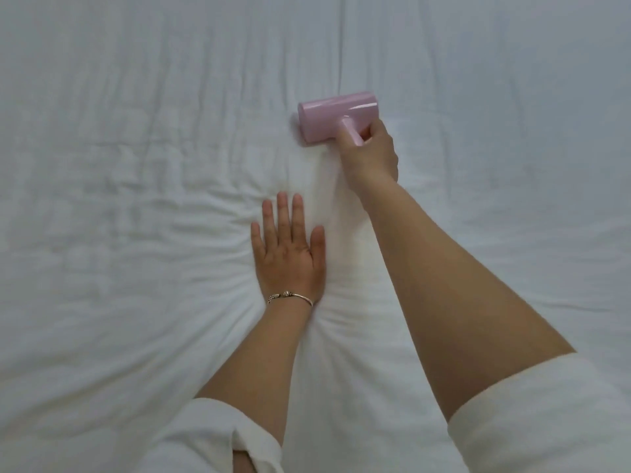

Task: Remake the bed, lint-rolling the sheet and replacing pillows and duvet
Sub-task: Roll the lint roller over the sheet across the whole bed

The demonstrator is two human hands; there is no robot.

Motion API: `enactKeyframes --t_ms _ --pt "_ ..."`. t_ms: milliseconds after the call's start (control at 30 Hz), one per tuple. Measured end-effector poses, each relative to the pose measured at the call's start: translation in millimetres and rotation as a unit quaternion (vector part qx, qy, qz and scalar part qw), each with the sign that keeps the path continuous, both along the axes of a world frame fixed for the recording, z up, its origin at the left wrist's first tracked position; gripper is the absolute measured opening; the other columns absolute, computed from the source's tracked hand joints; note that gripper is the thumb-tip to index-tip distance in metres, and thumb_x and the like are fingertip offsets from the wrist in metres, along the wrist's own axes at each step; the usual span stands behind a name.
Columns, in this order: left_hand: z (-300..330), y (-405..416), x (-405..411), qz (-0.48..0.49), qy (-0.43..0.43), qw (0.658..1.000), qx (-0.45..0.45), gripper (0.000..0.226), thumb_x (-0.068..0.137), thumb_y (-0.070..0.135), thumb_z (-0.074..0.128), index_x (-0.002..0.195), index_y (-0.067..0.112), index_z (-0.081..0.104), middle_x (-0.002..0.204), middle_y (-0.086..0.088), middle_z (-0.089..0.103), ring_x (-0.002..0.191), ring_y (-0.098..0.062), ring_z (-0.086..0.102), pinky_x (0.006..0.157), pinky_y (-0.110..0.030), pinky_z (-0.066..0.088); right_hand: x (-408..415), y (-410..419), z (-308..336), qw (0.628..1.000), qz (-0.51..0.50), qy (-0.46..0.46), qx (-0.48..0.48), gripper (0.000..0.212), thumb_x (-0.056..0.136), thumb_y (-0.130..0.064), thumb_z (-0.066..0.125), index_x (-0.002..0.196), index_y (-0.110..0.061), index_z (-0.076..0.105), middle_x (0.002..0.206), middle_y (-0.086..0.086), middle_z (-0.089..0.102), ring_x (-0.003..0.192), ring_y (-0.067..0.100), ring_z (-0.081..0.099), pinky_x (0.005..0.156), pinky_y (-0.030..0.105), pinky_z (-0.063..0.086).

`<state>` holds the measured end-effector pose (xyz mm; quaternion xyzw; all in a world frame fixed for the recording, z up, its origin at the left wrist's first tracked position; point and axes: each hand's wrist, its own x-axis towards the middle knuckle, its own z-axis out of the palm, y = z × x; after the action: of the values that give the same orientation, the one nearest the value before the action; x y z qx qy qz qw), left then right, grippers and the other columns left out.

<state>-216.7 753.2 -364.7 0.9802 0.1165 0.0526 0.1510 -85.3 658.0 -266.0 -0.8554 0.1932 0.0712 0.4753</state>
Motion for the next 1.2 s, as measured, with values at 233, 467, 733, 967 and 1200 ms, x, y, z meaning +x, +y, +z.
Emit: enactKeyframes --t_ms 233,467,733,967,1200 --pt "10.0 3.1 -0.8 -0.009 0.021 1.0 0.001 0.061 0.098 0.047 0.02 0.153 0.021 0.02 0.16 -0.001 0.019 0.148 -0.022 0.015 0.119 -0.043 0.006 -70.3 -12.7 6.3 0.999 -0.037 0.022 0.007 0.03 0.091 -0.056 0.05 0.089 -0.026 0.047 0.082 -0.009 0.058 0.079 0.017 0.058 0.068 0.031 0.042" --pt "42.5 13.1 -12.0 -0.058 0.115 0.991 -0.021 0.056 0.102 0.041 0.011 0.154 0.022 0.002 0.162 0.004 -0.004 0.148 -0.012 -0.009 0.119 -0.037 -0.01 -150.8 -25.5 19.1 0.997 -0.041 0.066 -0.003 0.031 0.092 -0.052 0.05 0.098 -0.022 0.051 0.087 -0.005 0.061 0.086 0.024 0.061 0.074 0.036 0.047" --pt "48.6 2.1 -100.8 -0.067 0.131 0.989 0.035 0.07 0.089 0.046 -0.009 0.153 0.02 -0.004 0.162 0.001 -0.007 0.148 -0.013 -0.009 0.116 -0.036 -0.013 -257.3 -45.8 21.4 0.992 -0.059 0.107 -0.014 0.019 0.09 -0.042 0.053 0.093 -0.025 0.046 0.08 -0.005 0.059 0.073 0.018 0.058 0.059 0.031 0.04" --pt "47.4 -11.1 -189.2 -0.075 0.119 0.99 0.015 0.066 0.09 0.044 -0.004 0.151 0.017 -0.003 0.161 0.0 -0.003 0.149 -0.015 -0.003 0.118 -0.036 -0.009 -346.3 -63.8 24.4 0.989 -0.084 0.126 0.003 0.022 0.089 -0.044 0.056 0.086 -0.026 0.043 0.077 -0.003 0.06 0.071 0.02 0.06 0.059 0.031 0.042" --pt "43.4 -22.3 -292.9 -0.078 0.095 0.992 0.025 0.061 0.096 0.041 0.01 0.151 0.014 0.008 0.159 -0.002 0.003 0.148 -0.018 0.009 0.117 -0.035 -0.008 -465.7 -84.2 28.3 0.985 -0.105 0.137 0.014 0.022 0.09 -0.044 0.057 0.087 -0.026 0.044 0.076 -0.002 0.061 0.07 0.02 0.06 0.063 0.035 0.046"
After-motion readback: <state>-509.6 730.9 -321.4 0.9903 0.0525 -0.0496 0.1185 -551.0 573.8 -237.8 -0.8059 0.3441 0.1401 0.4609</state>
